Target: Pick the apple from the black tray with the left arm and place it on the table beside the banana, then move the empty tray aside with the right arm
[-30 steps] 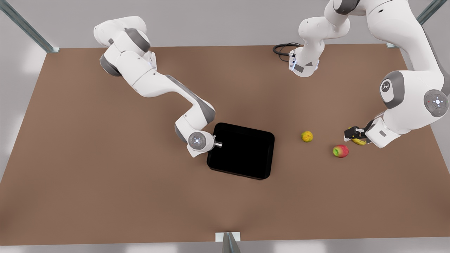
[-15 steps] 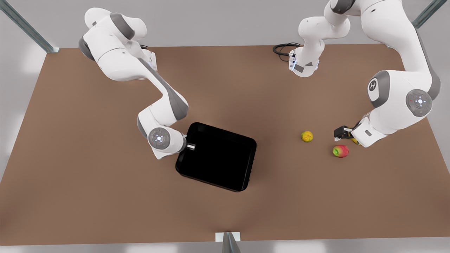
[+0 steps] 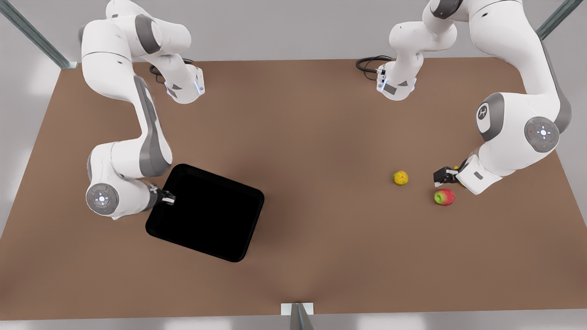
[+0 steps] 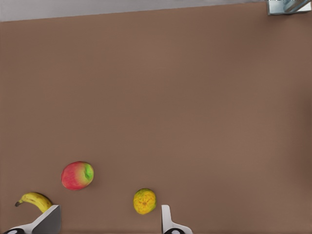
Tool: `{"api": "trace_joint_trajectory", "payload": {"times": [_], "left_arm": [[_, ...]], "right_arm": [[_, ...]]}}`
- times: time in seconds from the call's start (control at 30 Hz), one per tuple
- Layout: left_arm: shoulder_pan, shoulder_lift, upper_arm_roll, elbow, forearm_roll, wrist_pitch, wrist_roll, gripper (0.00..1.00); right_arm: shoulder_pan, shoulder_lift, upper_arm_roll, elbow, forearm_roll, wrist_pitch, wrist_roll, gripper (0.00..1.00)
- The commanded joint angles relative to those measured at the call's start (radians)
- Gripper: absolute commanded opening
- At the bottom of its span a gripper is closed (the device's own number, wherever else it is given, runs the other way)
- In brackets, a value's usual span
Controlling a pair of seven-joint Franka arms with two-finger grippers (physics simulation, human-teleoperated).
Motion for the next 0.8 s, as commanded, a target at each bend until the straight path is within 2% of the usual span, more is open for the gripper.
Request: {"api": "trace_joint_trajectory", "payload": {"times": [0.0,0.13,0.23,0.57,0.63,0.67,0.7,0.77], "left_arm": [[-0.001,-0.002,0.000,0.000,0.001,0.002,-0.081,1.00],[-0.001,0.000,0.000,0.000,0.001,0.002,-0.090,1.00],[-0.001,0.000,0.000,0.000,0.001,0.002,-0.090,1.00],[-0.038,-0.011,0.000,0.002,0.024,-0.012,-0.159,1.00],[-0.038,-0.010,0.000,0.002,0.024,-0.012,-0.161,1.00],[-0.038,-0.010,0.000,0.002,0.025,-0.012,-0.161,1.00],[-0.038,-0.010,0.000,0.002,0.025,-0.012,-0.161,1.00],[-0.038,-0.010,0.000,0.002,0.025,-0.012,-0.161,1.00]], "right_arm": [[0.001,0.000,-0.051,0.000,0.004,-0.050,-0.632,0.14],[-0.001,0.014,-0.146,0.002,0.004,-0.034,-0.807,0.14],[-0.001,0.017,-0.181,0.002,0.004,-0.031,-0.870,0.14],[-0.031,0.132,-0.215,0.002,0.007,0.122,-0.962,0.15],[-0.031,0.141,-0.213,0.000,0.007,0.150,-0.960,0.19],[-0.031,0.141,-0.213,0.000,0.009,0.150,-0.960,0.21],[-0.031,0.141,-0.213,0.000,0.009,0.150,-0.959,0.32],[-0.031,0.141,-0.223,0.000,0.055,0.150,-0.960,0.75]]}}
